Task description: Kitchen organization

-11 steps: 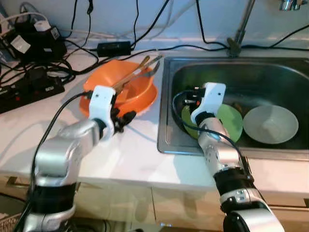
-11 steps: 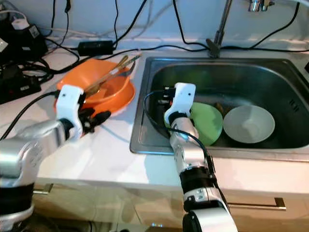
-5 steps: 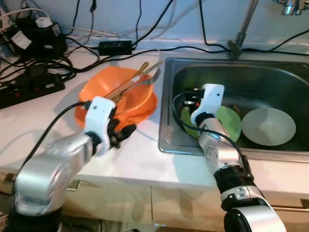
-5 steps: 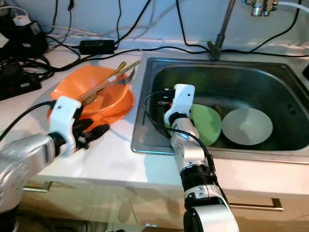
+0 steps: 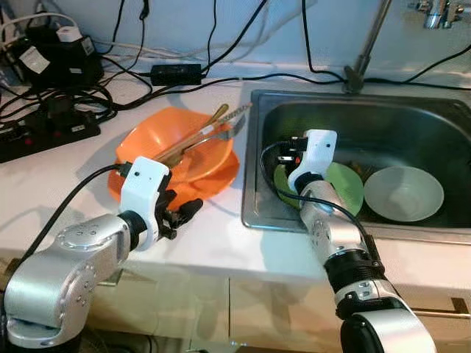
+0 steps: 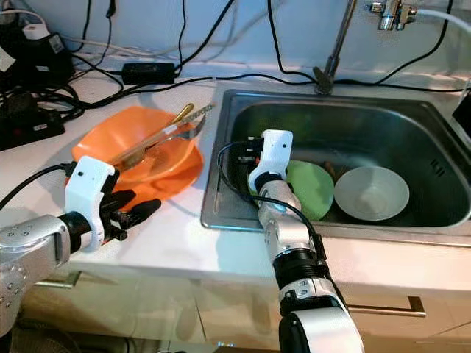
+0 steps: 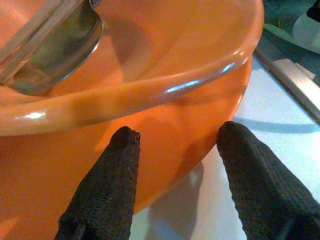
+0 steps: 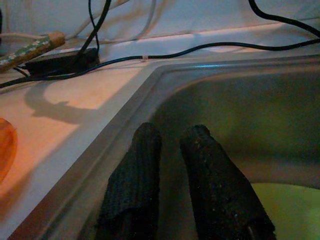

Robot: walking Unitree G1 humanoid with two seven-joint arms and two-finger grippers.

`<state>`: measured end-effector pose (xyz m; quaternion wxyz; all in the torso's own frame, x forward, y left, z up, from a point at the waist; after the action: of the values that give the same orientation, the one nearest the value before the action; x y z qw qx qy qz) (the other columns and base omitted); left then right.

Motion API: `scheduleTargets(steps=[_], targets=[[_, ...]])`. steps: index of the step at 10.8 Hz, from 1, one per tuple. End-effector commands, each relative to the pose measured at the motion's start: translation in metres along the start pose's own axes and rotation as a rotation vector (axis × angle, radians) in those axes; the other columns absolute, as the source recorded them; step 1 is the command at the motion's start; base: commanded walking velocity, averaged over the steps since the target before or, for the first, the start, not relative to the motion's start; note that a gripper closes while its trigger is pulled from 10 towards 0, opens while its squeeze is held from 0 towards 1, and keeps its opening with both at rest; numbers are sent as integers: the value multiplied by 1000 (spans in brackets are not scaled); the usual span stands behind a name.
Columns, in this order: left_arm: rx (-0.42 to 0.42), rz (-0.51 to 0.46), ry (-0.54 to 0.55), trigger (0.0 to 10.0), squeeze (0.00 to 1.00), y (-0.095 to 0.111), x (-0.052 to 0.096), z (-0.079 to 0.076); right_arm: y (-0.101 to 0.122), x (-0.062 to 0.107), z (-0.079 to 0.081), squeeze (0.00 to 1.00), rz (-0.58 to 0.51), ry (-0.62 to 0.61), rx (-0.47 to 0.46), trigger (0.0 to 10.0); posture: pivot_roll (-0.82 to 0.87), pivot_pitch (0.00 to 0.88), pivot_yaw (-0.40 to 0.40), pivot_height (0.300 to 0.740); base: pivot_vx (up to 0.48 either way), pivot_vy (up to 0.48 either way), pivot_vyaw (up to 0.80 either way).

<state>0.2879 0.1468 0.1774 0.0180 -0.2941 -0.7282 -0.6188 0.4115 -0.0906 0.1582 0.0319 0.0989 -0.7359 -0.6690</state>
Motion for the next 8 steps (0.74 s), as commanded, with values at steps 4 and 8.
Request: scheduleTargets(steps=[4, 8], targets=[[11, -98, 66, 10000, 0, 7, -8, 9, 4, -2, 0, 0, -17, -3, -4, 10000, 263, 59, -2, 740, 0, 0, 0], [-4, -135, -13, 10000, 0, 16, -9, -5, 5, -3, 0, 0, -26, -6, -7, 10000, 264, 62, -3, 740, 0, 0, 0]])
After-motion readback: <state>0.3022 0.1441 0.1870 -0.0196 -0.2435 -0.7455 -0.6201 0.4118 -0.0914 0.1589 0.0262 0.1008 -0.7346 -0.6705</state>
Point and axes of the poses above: a point about 5 cm out from each wrist's last joint towards the gripper, its own x axis pointing back from the gripper into the wrist, its own y axis along the axis of the wrist's last joint, z = x × y, the point moved 4 cm from there along -x, pointing out of the wrist towards the gripper, and after that the axes turned 15 degrees about x, right-handed, at the moved point
